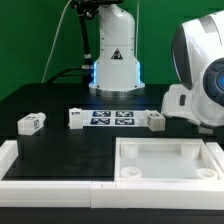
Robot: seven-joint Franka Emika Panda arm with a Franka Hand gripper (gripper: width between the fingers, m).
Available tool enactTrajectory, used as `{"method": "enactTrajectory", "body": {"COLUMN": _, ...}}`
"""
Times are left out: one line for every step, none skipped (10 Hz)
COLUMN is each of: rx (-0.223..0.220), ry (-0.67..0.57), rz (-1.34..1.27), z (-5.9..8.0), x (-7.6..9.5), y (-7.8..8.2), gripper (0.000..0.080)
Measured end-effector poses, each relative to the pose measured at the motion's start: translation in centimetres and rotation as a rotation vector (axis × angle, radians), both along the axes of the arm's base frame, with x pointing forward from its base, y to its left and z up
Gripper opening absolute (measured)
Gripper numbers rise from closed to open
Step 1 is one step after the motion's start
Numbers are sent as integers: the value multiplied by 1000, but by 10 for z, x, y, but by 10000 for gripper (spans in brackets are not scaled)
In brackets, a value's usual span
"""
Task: Assemble one leg
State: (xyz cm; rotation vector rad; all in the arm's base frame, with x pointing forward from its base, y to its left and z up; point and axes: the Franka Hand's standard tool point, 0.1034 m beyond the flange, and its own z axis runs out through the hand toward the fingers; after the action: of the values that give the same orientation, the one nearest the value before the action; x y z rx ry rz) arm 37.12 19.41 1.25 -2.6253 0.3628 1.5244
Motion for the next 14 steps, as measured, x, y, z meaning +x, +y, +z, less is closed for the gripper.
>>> {"method": "enactTrajectory", "body": {"rx": 0, "ry": 0, "rz": 0, "z": 0, "x": 0, "y": 0, "gripper": 288}}
{"method": "enactTrajectory", "body": {"rx": 0, "ry": 0, "rz": 0, "z": 0, "x": 0, "y": 0, "gripper": 288}}
{"method": "enactTrajectory", "body": {"rx": 0, "ry": 0, "rz": 0, "z": 0, "x": 0, "y": 0, "gripper": 288}}
{"method": "enactTrajectory", "body": {"rx": 0, "ry": 0, "rz": 0, "z": 0, "x": 0, "y": 0, "gripper": 288}}
{"method": "enactTrajectory", "body": {"rx": 0, "ry": 0, "rz": 0, "z": 0, "x": 0, "y": 0, "gripper": 288}}
{"method": "enactTrajectory", "body": {"rx": 9, "ry": 0, "rz": 5, "z": 2, "x": 1, "y": -1, "gripper": 288}}
{"method": "enactTrajectory", "body": {"rx": 33, "ry": -7, "rz": 12, "z": 13, "x": 5, "y": -8, "gripper": 288}}
{"method": "enactTrajectory", "body": {"rx": 43, "ry": -1, "rz": 12, "z": 32, "x": 9, "y": -17, "gripper": 288}}
{"method": "enactTrajectory", "body": {"rx": 49, "ry": 7, "rz": 10, "z": 52, "x": 14, "y": -26, "gripper": 288}}
{"method": "enactTrajectory", "body": {"rx": 52, "ry": 9, "rz": 8, "z": 67, "x": 18, "y": -31, "gripper": 288}}
{"method": "enactTrajectory", "body": {"rx": 59, "ry": 0, "rz": 3, "z": 73, "x": 24, "y": -36, "gripper": 288}}
{"method": "enactTrajectory", "body": {"rx": 55, "ry": -23, "rz": 0, "z": 70, "x": 25, "y": -35, "gripper": 288}}
{"method": "enactTrajectory", "body": {"rx": 55, "ry": -23, "rz": 2, "z": 70, "x": 25, "y": -34, "gripper": 288}}
{"method": "enactTrajectory", "body": {"rx": 51, "ry": -60, "rz": -3, "z": 69, "x": 30, "y": -33, "gripper": 290}}
